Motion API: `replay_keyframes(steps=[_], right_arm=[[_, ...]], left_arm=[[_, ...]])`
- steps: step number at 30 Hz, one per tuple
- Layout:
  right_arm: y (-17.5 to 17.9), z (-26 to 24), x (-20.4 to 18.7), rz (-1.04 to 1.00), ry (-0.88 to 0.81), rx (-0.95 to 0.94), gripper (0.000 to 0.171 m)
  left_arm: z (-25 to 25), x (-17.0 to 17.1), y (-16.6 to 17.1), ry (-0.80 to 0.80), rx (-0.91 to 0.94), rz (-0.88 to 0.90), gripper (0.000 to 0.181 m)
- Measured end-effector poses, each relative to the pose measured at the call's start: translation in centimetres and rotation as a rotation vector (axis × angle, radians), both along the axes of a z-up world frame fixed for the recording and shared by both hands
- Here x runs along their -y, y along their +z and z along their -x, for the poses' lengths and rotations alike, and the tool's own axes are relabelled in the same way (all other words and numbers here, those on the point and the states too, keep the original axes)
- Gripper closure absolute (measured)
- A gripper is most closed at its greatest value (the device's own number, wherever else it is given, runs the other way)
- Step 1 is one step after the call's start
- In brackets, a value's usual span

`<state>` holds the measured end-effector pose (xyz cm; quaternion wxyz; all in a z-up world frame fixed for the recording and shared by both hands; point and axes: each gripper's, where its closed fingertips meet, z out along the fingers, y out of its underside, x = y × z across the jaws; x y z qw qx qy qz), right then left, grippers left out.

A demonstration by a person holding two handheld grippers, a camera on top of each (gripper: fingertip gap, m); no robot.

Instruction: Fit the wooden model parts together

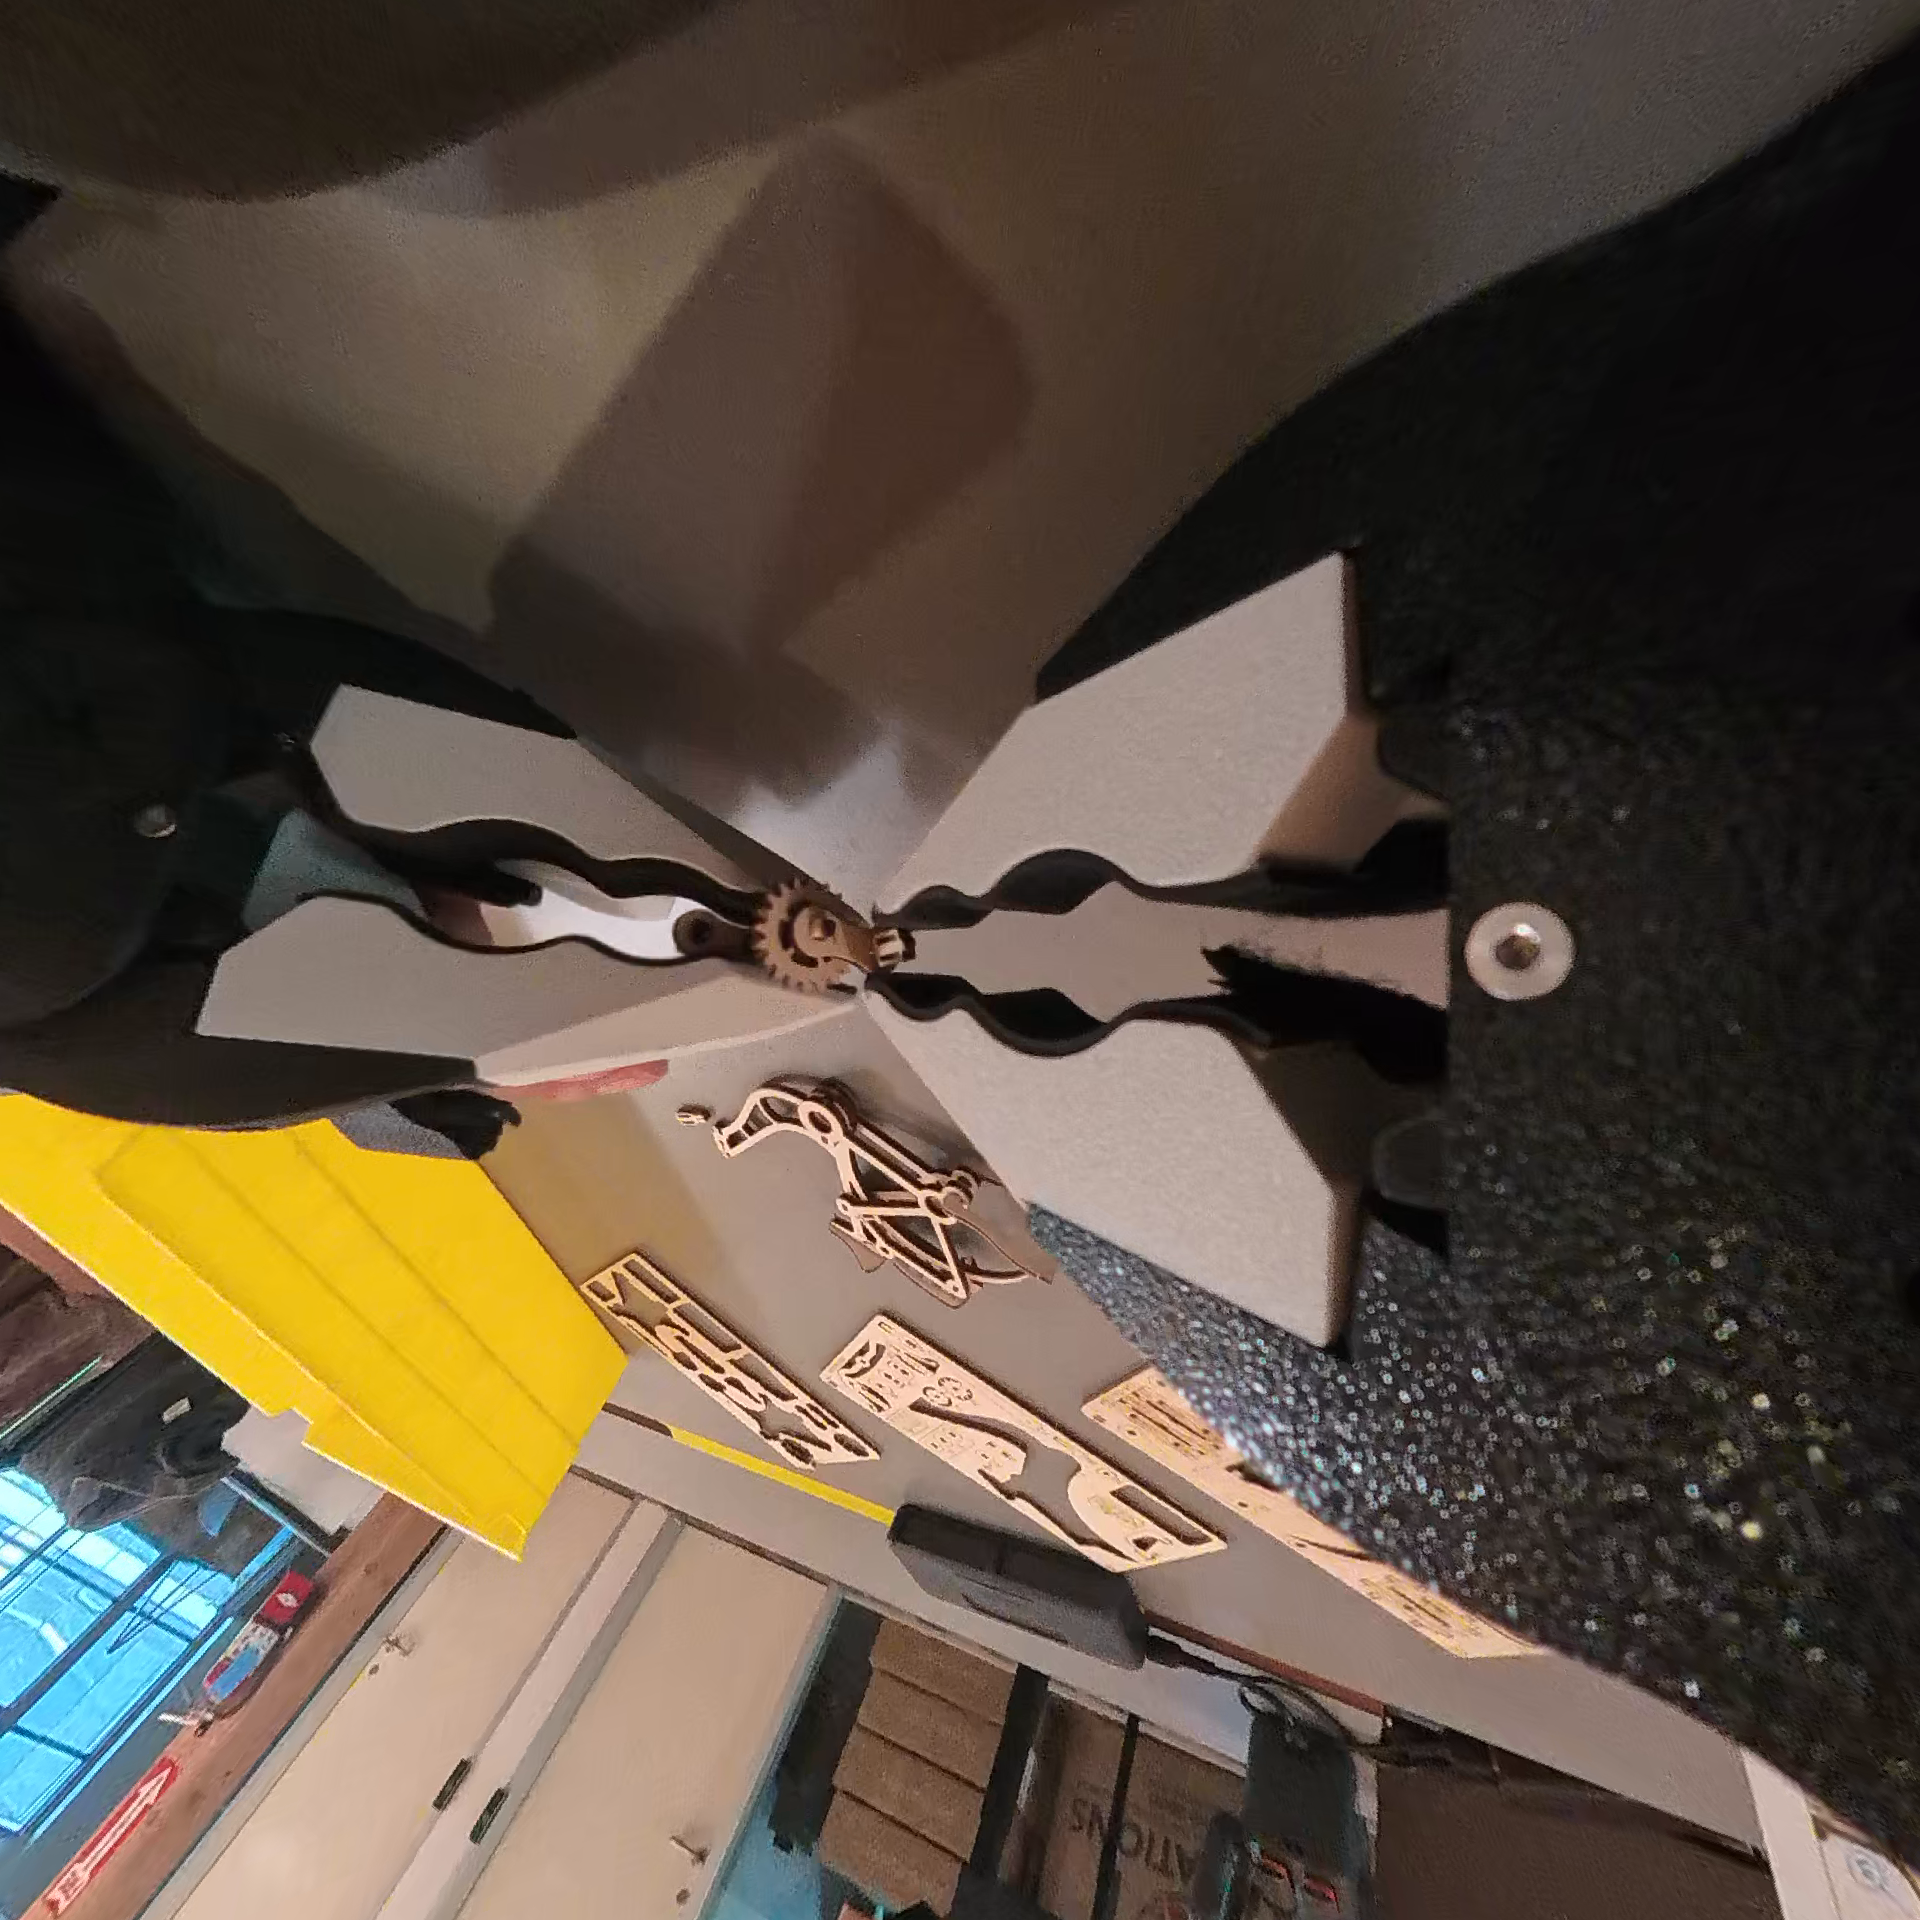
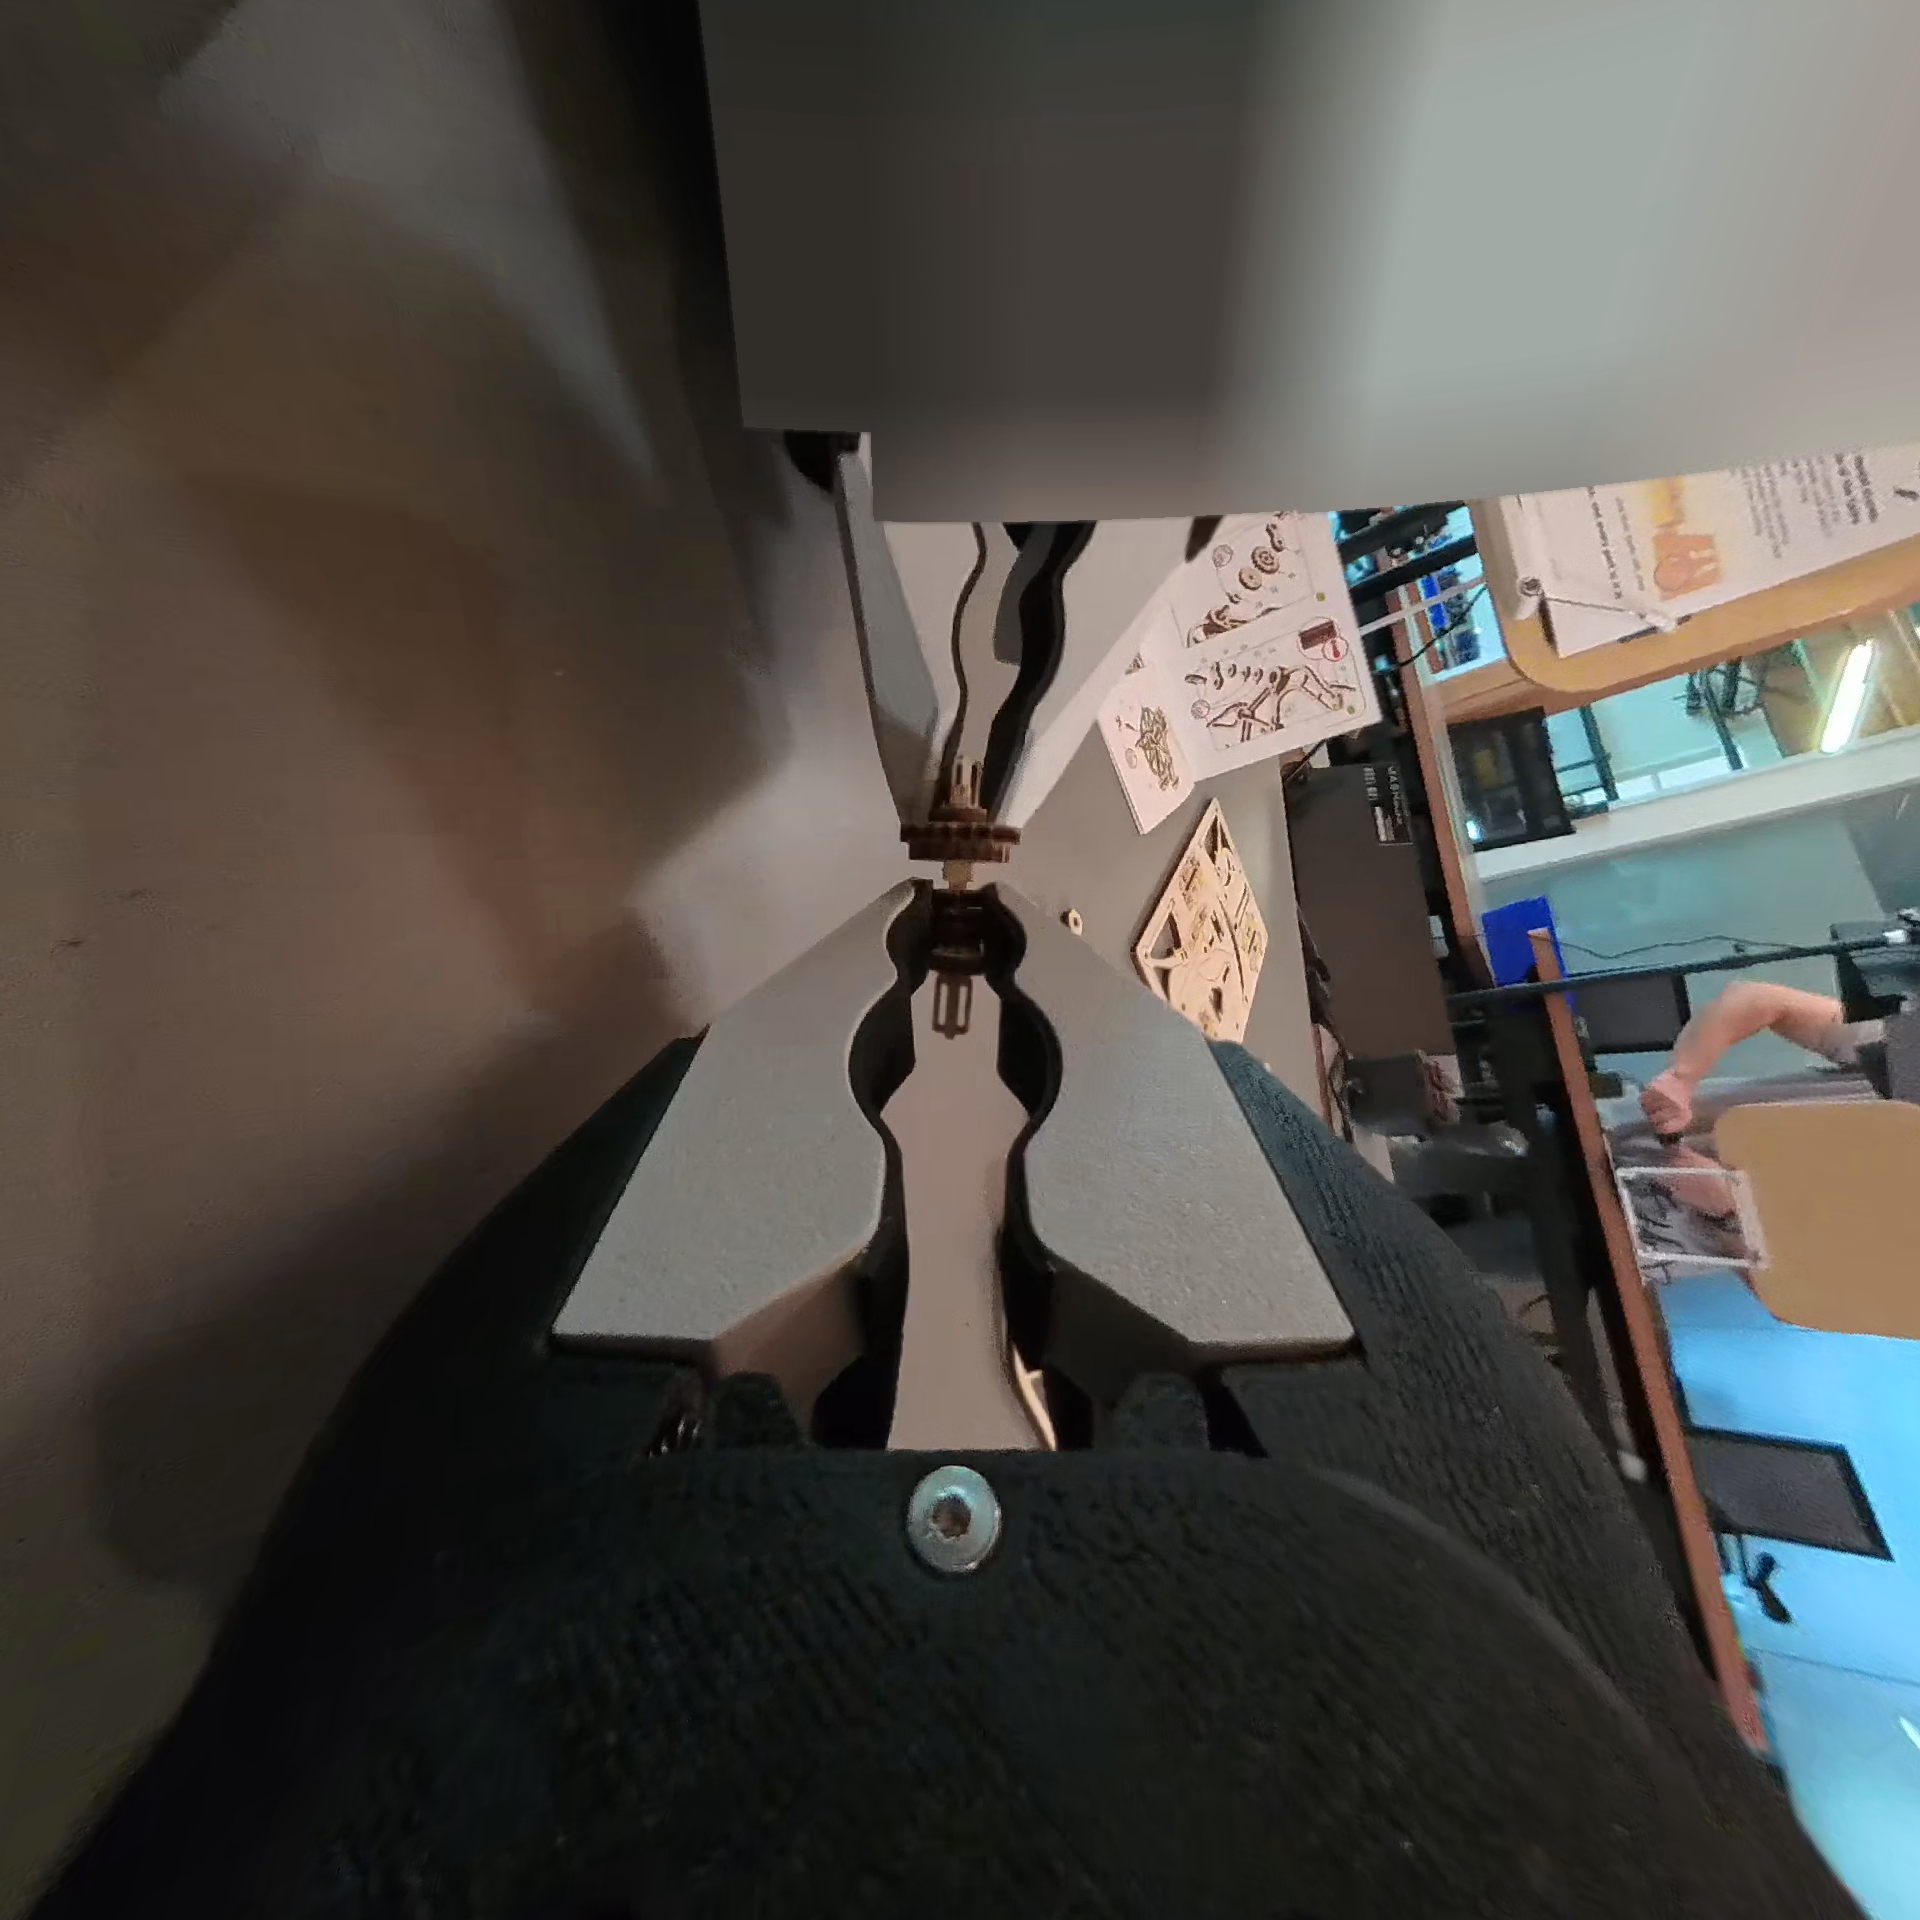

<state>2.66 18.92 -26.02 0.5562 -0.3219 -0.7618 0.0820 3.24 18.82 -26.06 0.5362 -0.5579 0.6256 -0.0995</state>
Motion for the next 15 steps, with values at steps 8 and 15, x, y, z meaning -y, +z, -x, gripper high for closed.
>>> replay_keyframes(steps=[8,15], right_arm=[[-0.02,0.09,0.04,-0.037,-0.015,0.017,0.162],[0.29,0.11,0.12,-0.066,-0.009,0.002,0.164]], left_arm=[[0.21,-0.25,-0.38,0.017,-0.021,0.014,0.176],[0.13,-0.05,0.01,0.006,0.029,0.047,0.175]])
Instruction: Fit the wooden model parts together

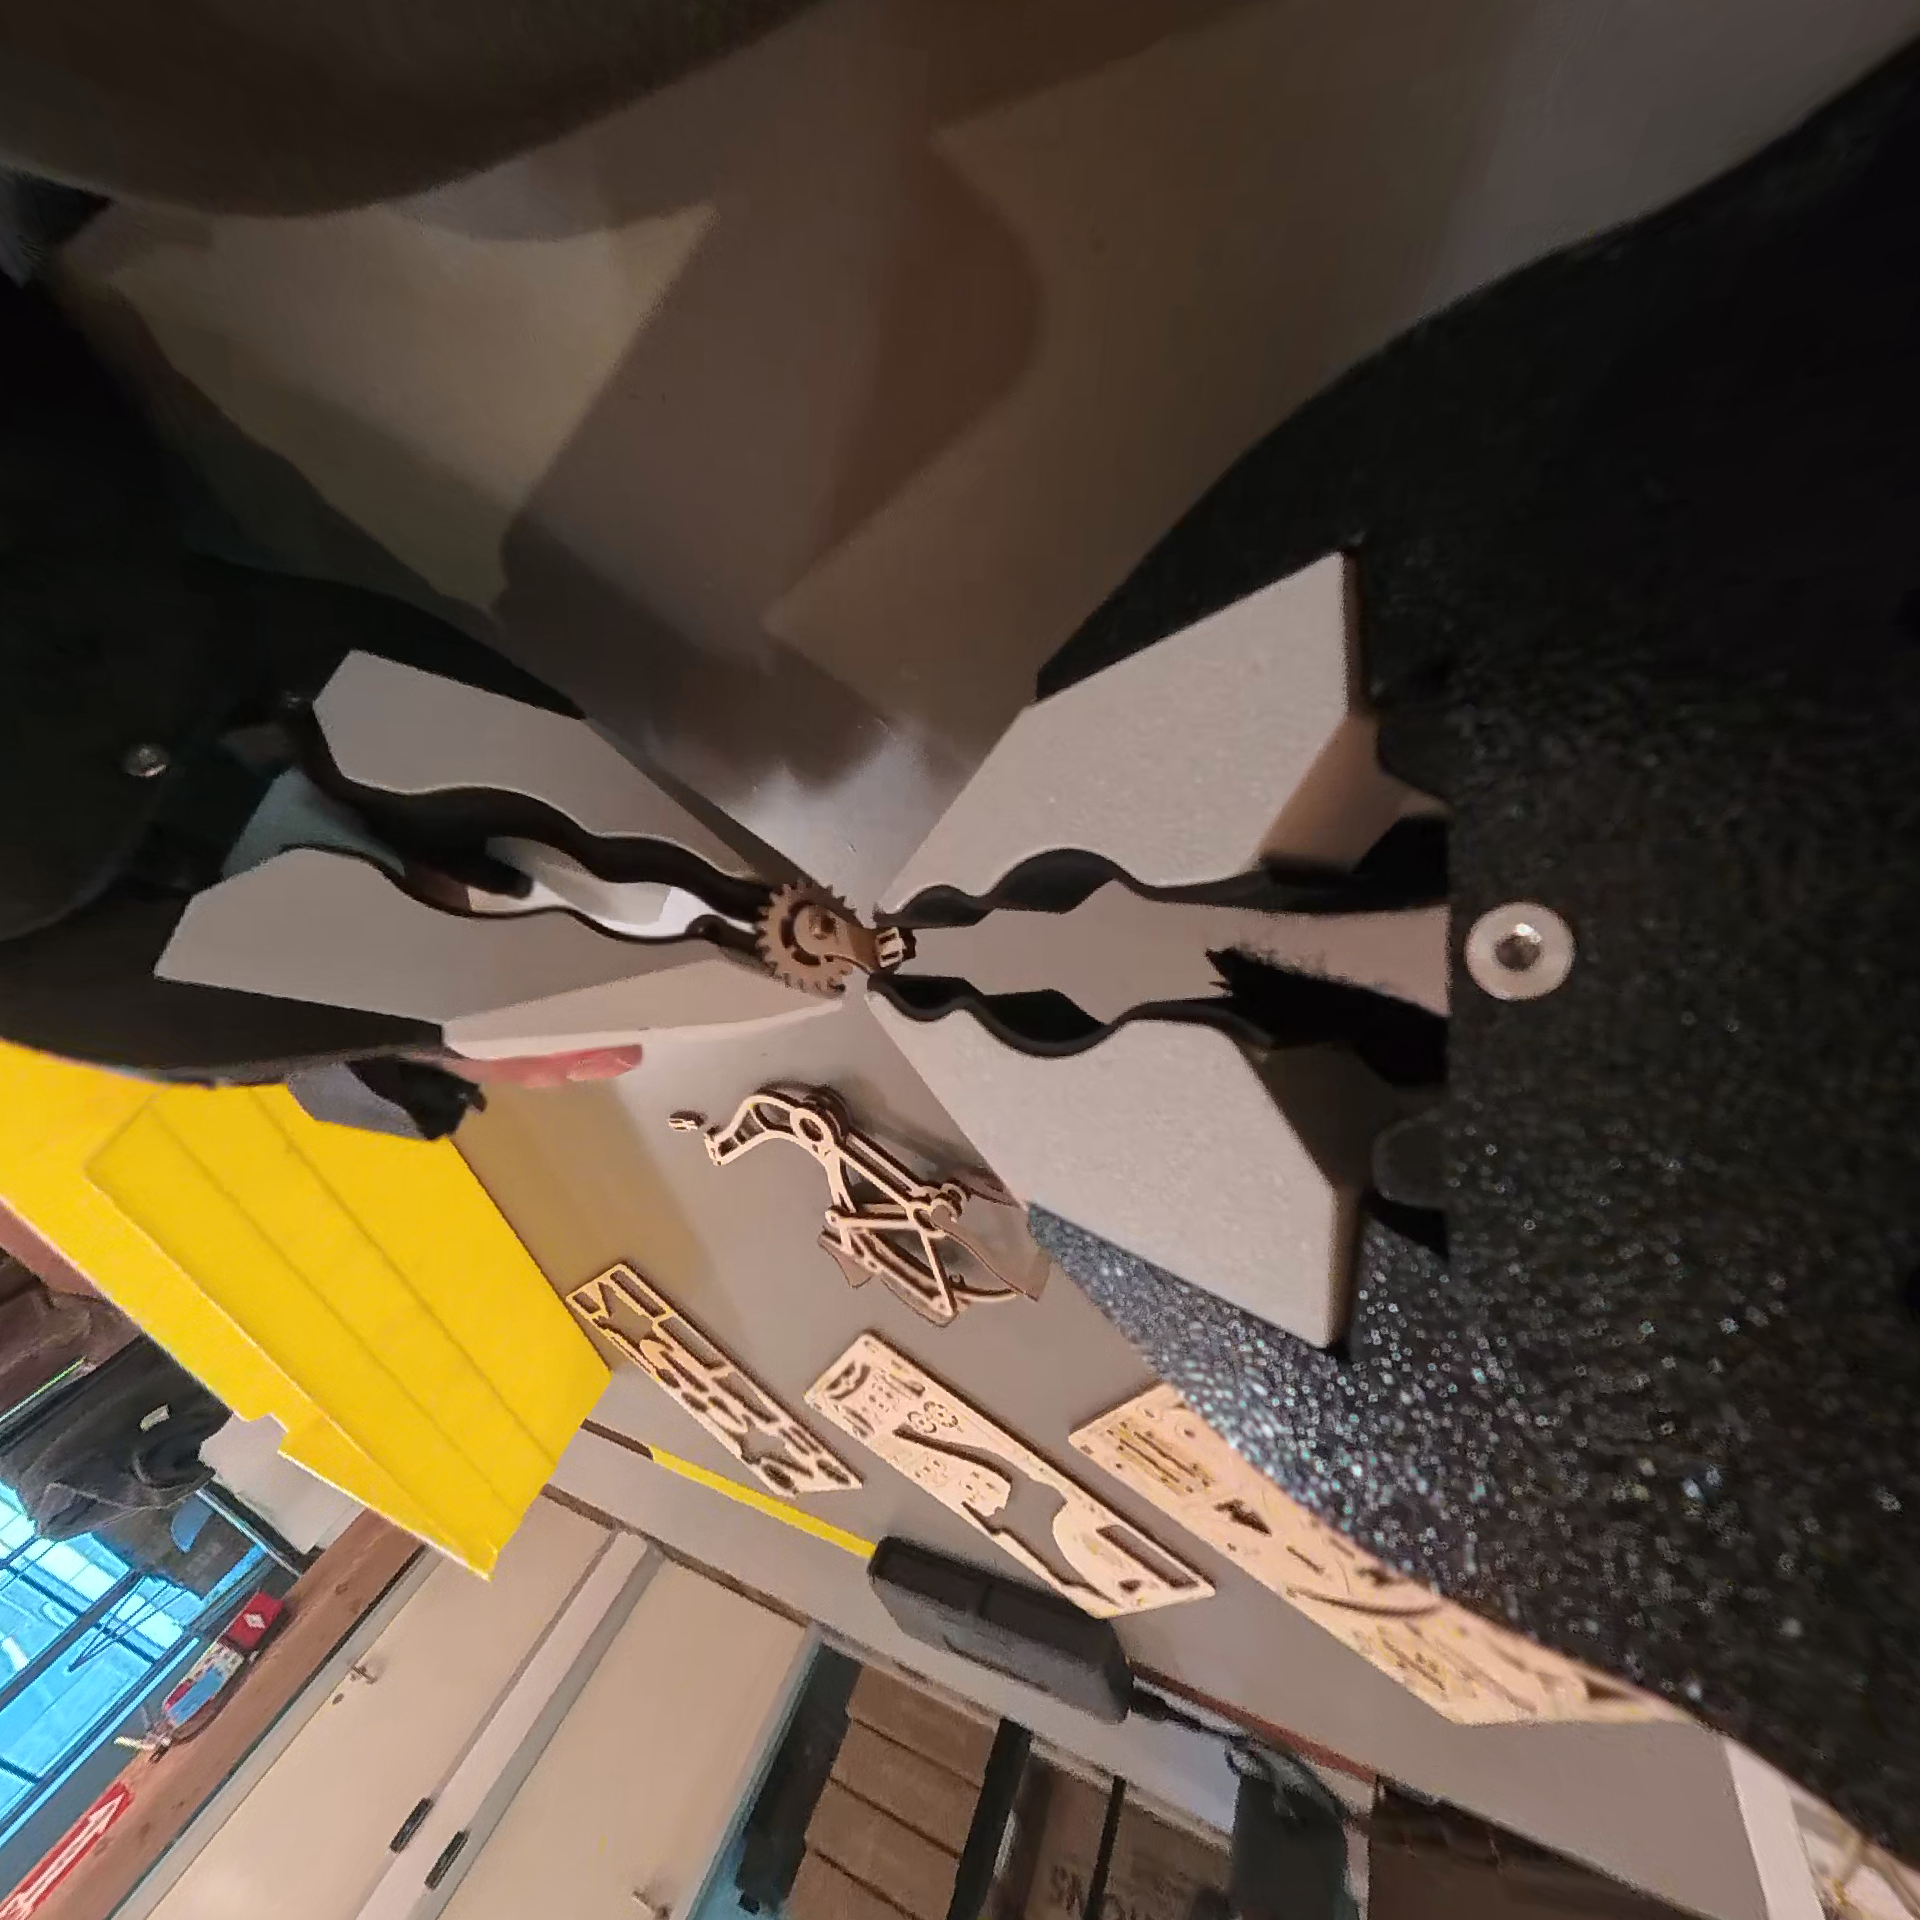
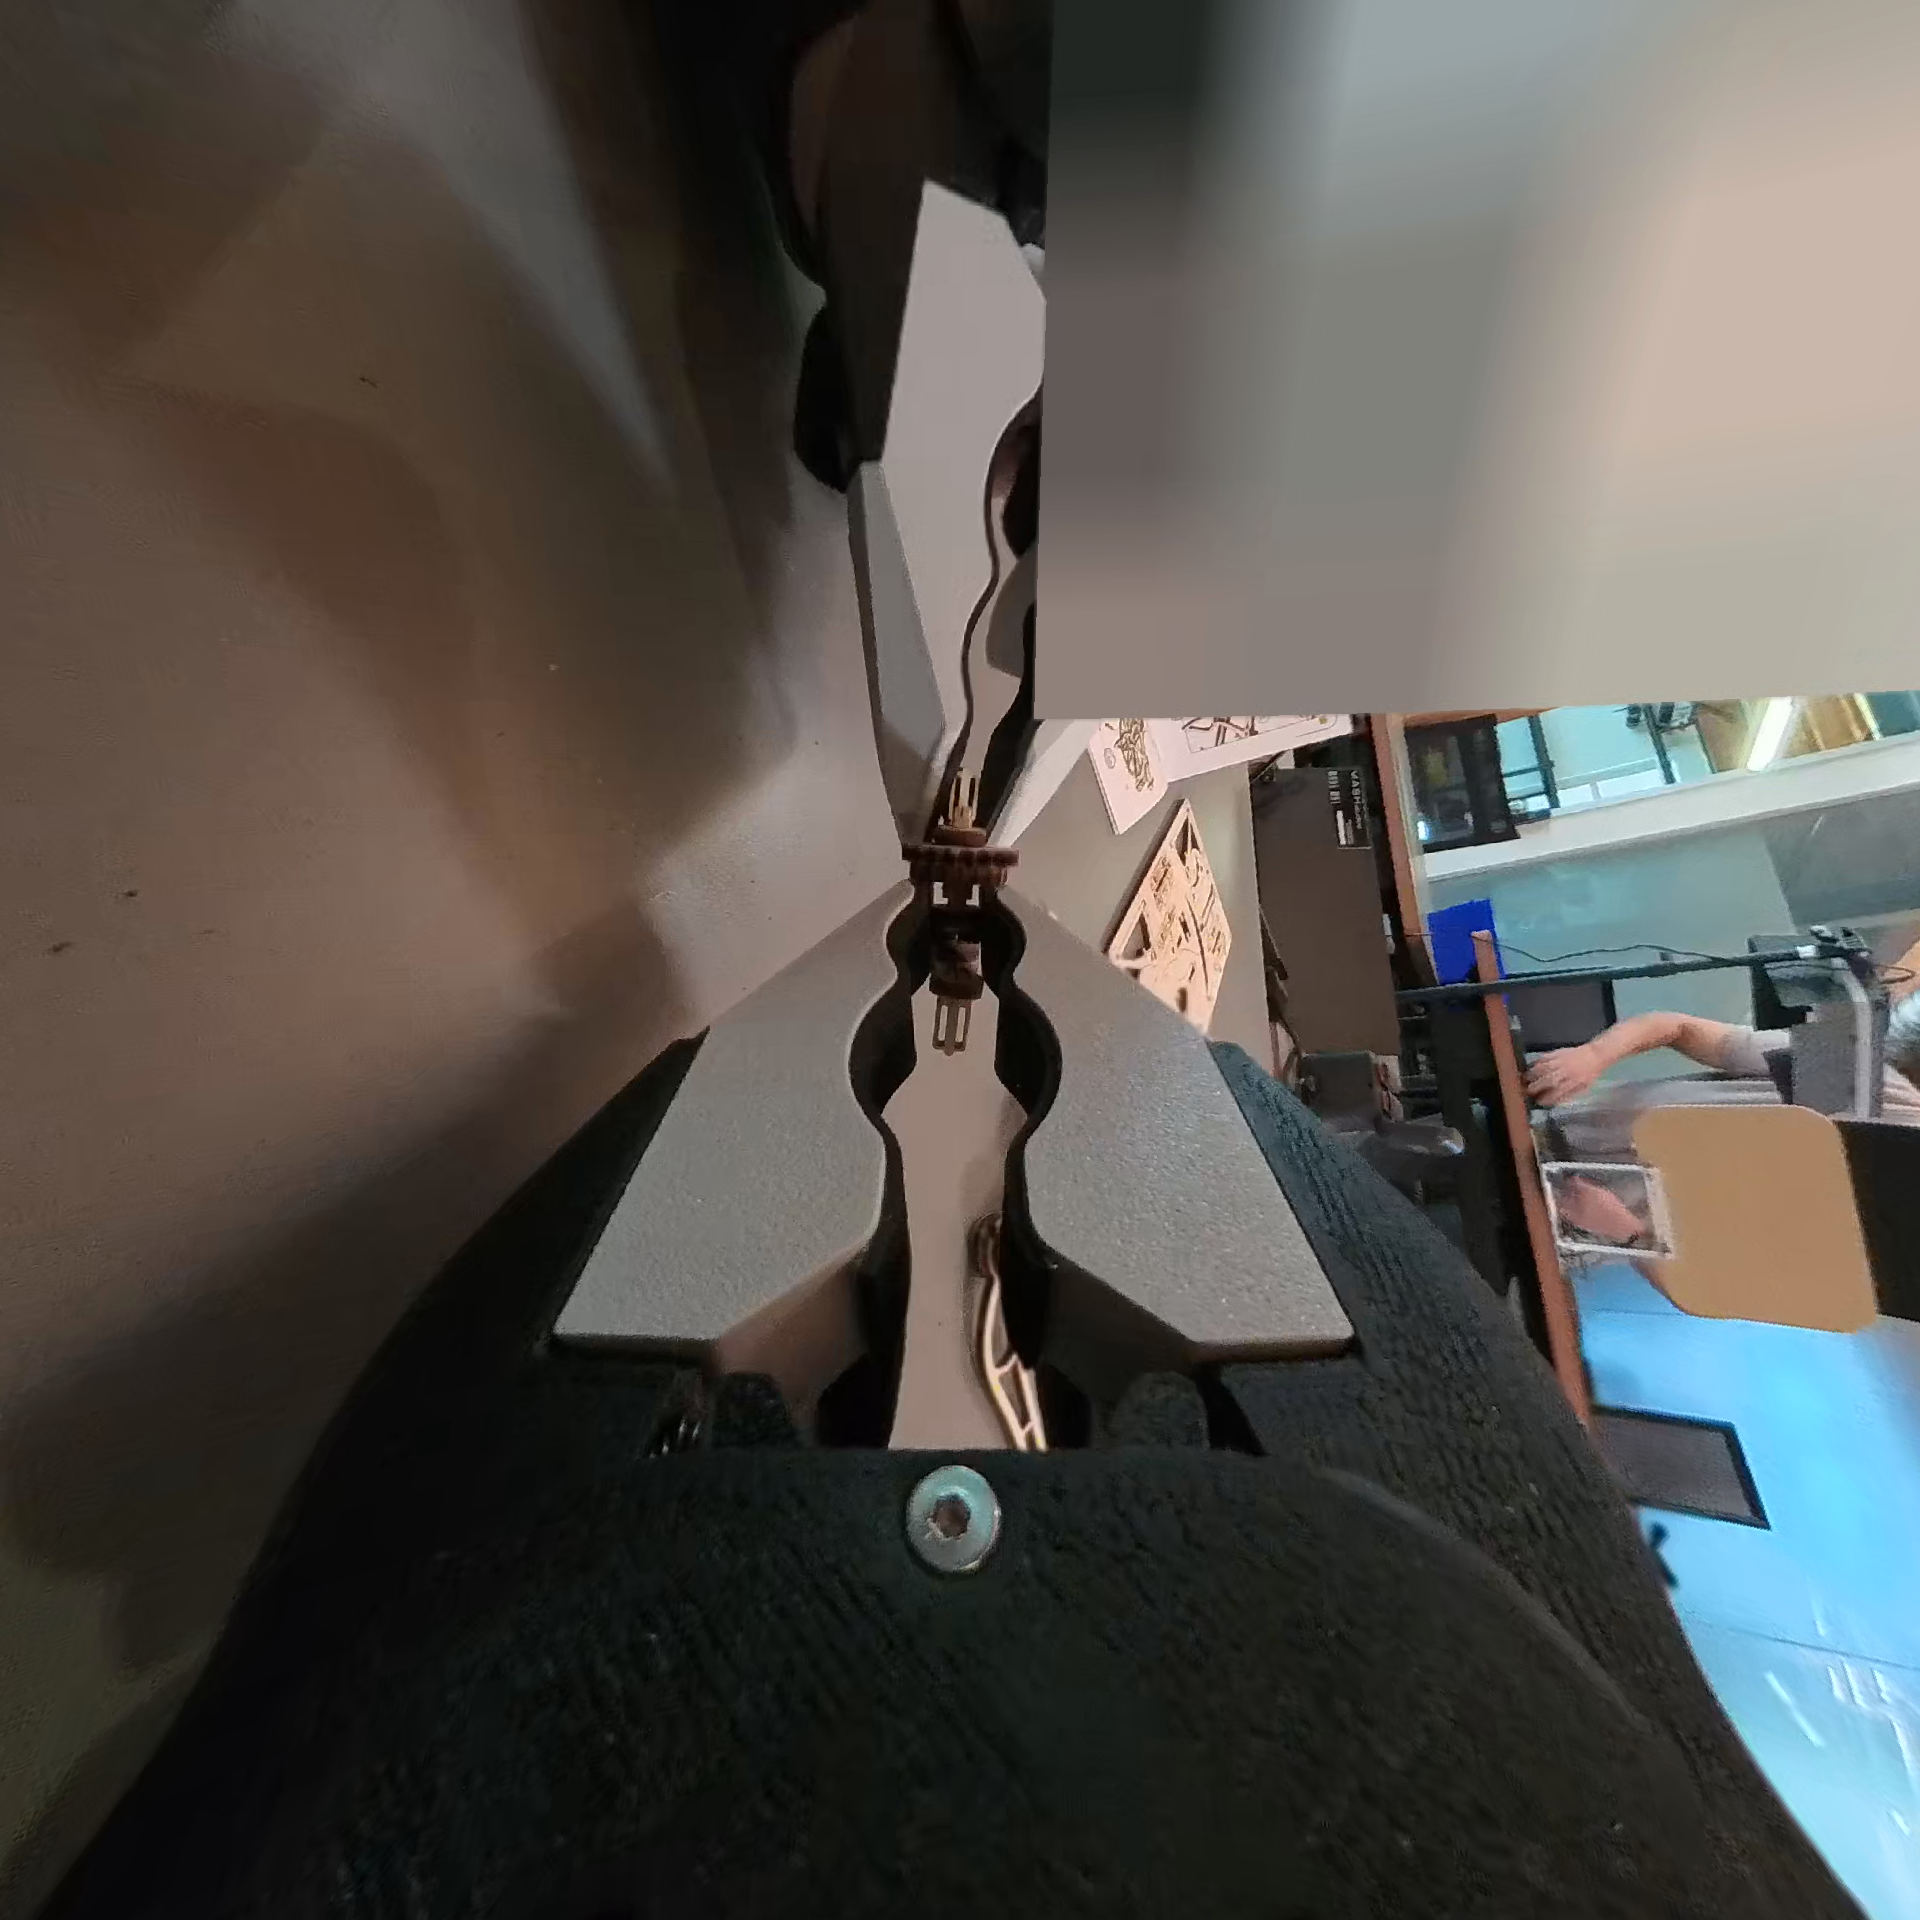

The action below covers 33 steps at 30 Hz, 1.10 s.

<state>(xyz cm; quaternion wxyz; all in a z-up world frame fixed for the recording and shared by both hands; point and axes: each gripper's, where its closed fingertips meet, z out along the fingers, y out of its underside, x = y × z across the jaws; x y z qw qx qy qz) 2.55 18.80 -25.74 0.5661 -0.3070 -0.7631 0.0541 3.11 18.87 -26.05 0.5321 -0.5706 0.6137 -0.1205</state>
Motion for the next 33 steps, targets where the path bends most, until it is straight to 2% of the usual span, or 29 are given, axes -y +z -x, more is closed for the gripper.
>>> replay_keyframes(steps=[3,6,11,19,27,31,33], right_arm=[[0.6,0.0,0.1,-0.082,0.018,-0.040,0.164],[1.6,0.0,0.5,-0.191,0.060,-0.103,0.165],[2.5,-0.2,1.4,-0.197,0.133,-0.172,0.165],[2.6,-0.2,2.7,-0.167,0.201,-0.194,0.165],[2.4,0.0,3.4,-0.121,0.227,-0.190,0.164],[2.2,0.0,3.1,-0.089,0.209,-0.179,0.165],[2.1,0.0,2.2,-0.048,0.157,-0.170,0.164]], left_arm=[[-0.2,0.2,0.5,-0.001,0.099,0.132,0.172],[-0.6,1.0,0.8,-0.056,0.208,0.350,0.158],[-0.8,2.6,2.4,-0.200,0.347,0.538,0.167],[-0.7,3.7,2.8,-0.287,0.367,0.618,0.170],[-0.5,4.4,2.5,-0.334,0.331,0.624,0.170],[-0.6,4.0,2.4,-0.303,0.326,0.606,0.170],[-0.5,2.9,2.4,-0.232,0.333,0.524,0.169]])
